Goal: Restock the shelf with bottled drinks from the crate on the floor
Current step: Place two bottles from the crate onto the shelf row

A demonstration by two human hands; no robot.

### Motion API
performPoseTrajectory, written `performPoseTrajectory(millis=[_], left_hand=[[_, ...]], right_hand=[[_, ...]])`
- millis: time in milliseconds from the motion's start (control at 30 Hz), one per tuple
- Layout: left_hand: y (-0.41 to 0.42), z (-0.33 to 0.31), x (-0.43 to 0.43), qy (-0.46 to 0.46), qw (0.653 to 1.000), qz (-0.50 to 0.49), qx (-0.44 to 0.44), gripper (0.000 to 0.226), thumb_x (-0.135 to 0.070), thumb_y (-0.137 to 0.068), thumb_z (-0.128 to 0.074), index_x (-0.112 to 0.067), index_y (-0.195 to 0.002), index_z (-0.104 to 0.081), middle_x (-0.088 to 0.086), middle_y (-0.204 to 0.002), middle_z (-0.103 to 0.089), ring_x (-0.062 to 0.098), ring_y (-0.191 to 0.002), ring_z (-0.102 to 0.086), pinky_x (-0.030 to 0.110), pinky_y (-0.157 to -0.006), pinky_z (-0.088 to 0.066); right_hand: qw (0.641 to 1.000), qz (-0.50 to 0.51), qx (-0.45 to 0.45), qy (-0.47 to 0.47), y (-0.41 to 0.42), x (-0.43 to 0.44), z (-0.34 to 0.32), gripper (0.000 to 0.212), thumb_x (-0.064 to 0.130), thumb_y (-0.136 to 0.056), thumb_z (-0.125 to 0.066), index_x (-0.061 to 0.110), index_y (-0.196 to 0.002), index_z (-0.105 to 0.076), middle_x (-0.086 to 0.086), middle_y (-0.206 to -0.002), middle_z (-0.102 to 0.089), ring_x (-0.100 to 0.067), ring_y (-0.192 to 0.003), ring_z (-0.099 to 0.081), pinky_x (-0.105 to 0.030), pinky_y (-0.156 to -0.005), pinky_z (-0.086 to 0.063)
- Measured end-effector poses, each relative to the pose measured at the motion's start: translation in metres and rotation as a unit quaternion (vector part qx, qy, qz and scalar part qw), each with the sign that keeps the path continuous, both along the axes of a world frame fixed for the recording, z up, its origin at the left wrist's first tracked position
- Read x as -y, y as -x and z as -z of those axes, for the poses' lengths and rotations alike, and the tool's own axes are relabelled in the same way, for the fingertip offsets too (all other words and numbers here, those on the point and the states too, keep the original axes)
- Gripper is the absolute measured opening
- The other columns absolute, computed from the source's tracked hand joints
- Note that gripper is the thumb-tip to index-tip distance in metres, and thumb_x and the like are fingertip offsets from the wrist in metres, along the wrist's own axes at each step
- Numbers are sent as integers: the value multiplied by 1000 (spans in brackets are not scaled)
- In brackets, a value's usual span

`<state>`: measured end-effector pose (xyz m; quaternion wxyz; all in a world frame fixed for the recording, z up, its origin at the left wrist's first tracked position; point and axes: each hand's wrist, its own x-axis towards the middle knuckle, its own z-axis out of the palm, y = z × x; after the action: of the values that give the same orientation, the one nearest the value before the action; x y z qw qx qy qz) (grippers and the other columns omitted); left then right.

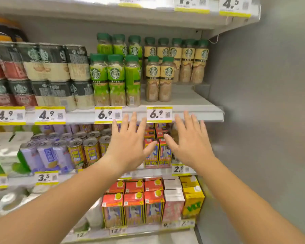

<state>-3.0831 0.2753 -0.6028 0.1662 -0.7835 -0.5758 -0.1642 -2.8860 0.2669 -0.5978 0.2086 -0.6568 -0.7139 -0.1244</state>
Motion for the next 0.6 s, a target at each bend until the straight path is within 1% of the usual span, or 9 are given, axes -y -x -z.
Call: performPoseTrajectory(millis=[67,200,267,400,533,600], left_hand=[[13,32,21,4,1000,23,-11,88,-71,-90,-23,-14,-157,-28,21,-162,-26,41,-148,-27,65,-114,-26],[38,95,58,39,998,50,-25,87,-69,-90,-27,-13,-156,-31,22,-162,-26,43,-147,-29,64,-114,-27],[48,126,72,62,996,55,-30,88,-68,-89,-28,-10,-155,-34,24,-161,-27,45,-145,-30,64,-113,-27],[68,189,88,105,992,62,-22,87,-66,-90,-34,-9,-155,-31,24,-161,-26,43,-147,-28,63,-114,-26],[86,258,109,176,983,45,-32,85,-64,-92,-29,-7,-154,-33,26,-158,-31,45,-143,-34,61,-112,-32],[94,293,121,223,974,34,-34,86,-65,-91,-27,-6,-153,-34,26,-157,-34,44,-143,-36,60,-110,-36]], right_hand=[[1000,5,6,-7,9,26,30,81,64,-90,-33,17,-156,-27,-15,-165,-17,-32,-152,-12,-52,-122,-9],[999,2,37,16,24,74,89,81,59,-88,-38,12,-154,-29,-20,-163,-20,-37,-150,-17,-56,-121,-15],[997,-5,59,52,32,91,119,82,58,-89,-39,11,-155,-28,-21,-163,-20,-37,-151,-17,-56,-120,-16],[992,-3,69,103,51,114,180,81,57,-87,-46,12,-153,-33,-20,-161,-26,-37,-149,-22,-55,-119,-19],[981,1,64,181,71,136,247,80,57,-88,-39,13,-154,-29,-20,-161,-25,-37,-150,-20,-53,-121,-16],[972,4,58,227,79,147,283,82,58,-87,-38,12,-154,-30,-21,-161,-26,-37,-150,-21,-54,-121,-19]])
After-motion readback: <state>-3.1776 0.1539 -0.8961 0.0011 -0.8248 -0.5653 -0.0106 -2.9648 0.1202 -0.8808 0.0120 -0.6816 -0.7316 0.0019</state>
